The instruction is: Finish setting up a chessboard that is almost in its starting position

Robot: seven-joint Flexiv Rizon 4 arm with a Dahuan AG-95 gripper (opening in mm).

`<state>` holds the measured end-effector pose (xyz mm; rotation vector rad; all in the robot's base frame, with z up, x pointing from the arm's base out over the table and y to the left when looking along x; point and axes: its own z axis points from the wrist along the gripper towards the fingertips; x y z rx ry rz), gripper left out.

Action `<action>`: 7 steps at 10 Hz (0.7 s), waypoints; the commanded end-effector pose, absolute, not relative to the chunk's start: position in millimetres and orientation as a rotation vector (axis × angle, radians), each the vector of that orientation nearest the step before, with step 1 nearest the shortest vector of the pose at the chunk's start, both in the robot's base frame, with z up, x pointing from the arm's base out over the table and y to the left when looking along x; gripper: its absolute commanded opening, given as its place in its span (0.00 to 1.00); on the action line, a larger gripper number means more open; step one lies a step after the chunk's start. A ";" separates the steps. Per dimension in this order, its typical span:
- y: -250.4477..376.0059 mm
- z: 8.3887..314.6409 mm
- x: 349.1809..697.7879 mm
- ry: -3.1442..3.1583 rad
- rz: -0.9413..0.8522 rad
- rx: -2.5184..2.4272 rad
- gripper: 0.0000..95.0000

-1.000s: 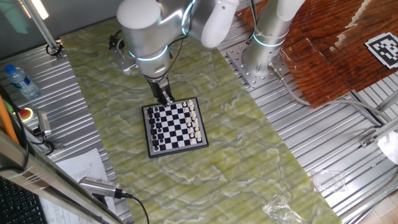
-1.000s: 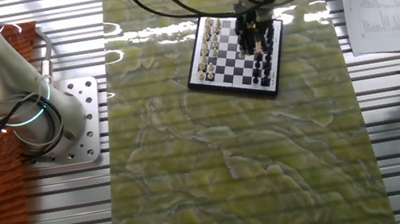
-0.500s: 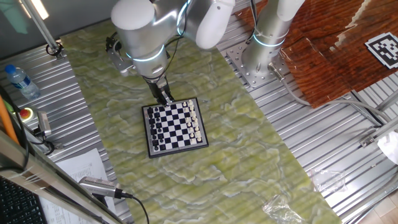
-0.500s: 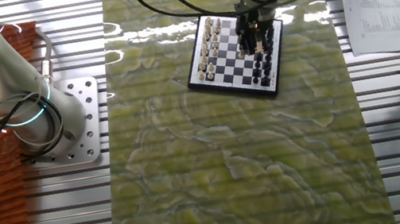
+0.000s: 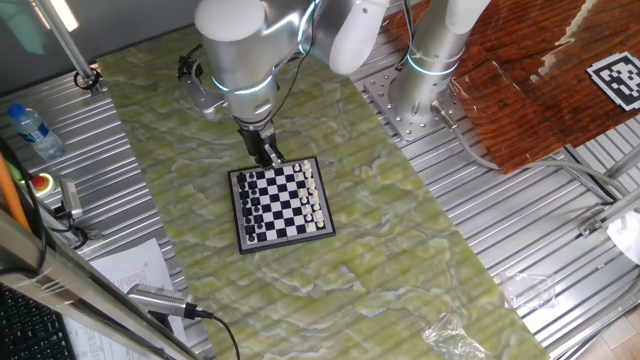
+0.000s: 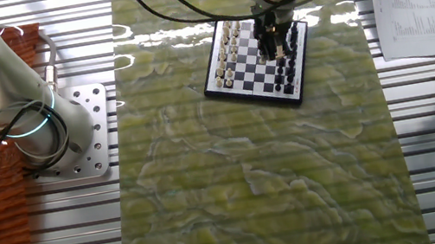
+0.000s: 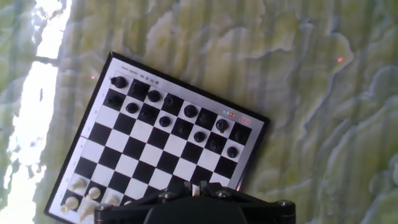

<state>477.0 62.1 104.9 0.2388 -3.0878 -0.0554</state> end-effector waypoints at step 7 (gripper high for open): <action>78.1 87.3 421.1 -3.095 -0.075 0.211 0.00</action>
